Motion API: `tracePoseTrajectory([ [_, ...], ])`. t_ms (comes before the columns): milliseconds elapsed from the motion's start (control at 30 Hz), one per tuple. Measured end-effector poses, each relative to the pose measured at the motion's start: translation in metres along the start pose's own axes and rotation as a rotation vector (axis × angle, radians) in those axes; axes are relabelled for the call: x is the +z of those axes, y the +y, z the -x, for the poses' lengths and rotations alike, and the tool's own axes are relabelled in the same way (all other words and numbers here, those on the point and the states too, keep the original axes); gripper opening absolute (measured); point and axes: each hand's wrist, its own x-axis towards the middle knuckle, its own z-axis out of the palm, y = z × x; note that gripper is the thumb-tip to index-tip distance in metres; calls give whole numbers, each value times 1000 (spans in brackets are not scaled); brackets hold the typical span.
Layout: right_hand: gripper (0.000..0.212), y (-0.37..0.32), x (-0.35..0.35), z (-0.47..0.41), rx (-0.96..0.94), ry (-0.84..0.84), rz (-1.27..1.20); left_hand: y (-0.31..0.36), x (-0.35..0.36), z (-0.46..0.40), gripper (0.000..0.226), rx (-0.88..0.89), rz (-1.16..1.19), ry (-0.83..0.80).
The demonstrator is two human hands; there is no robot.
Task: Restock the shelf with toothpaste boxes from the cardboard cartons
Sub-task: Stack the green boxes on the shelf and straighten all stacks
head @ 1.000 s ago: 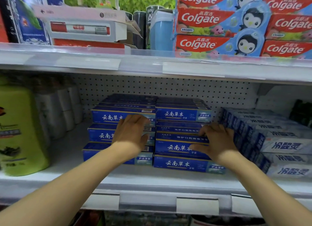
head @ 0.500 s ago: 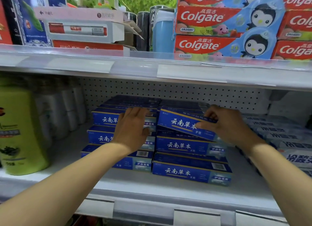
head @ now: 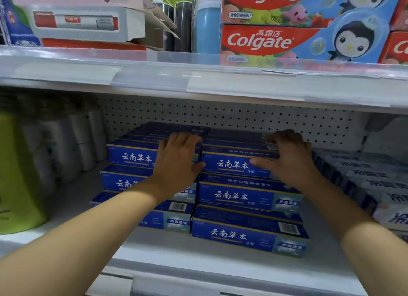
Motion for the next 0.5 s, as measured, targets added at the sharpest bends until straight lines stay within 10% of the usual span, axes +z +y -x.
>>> tracePoseTrajectory([
  [500,94,23,19,0,331,-43,-226,10,24,-27,44,-83,-127,-29],
])
